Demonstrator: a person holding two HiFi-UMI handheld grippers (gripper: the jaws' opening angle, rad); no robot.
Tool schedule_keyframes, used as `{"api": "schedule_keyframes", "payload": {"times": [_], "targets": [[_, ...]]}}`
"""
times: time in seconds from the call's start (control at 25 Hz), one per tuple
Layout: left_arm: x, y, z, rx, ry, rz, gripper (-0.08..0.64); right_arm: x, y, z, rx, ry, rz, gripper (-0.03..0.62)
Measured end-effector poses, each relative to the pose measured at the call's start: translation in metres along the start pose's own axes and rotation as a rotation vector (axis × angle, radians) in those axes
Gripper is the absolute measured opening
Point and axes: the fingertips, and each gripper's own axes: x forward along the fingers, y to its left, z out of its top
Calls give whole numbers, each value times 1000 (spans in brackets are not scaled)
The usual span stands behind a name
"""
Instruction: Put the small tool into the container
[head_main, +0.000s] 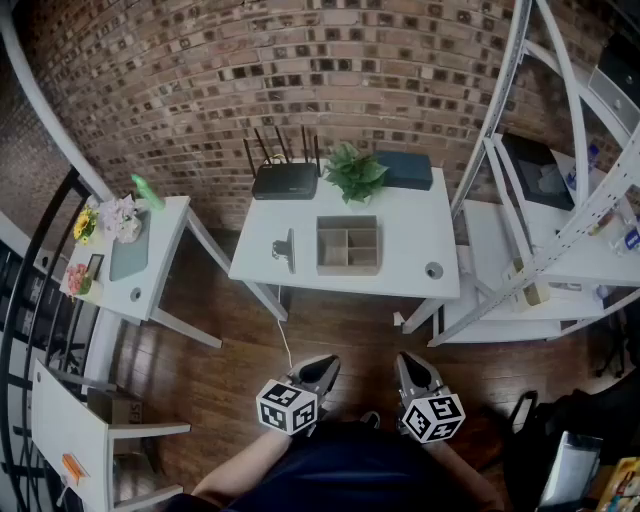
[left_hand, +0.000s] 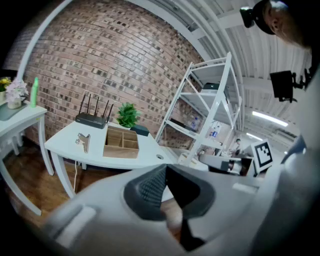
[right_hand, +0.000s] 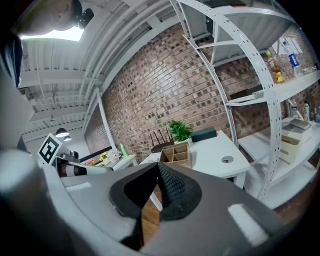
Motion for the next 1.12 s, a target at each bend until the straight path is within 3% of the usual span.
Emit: {"api": "schedule_keyframes", "payload": {"times": [0.24, 0.44, 0.84, 1.12], "targets": [[30, 2, 24, 0, -34, 54, 3, -5, -33, 12, 18, -28, -4, 11], [28, 42, 37, -26, -48, 152, 42, 6, -41, 9, 35, -7, 9, 11], [62, 168, 97, -92, -88, 185, 91, 79, -56, 42, 25, -17, -113, 11], [103, 301, 122, -85, 6, 235, 110, 141, -36, 67, -28, 2, -191, 11]]}}
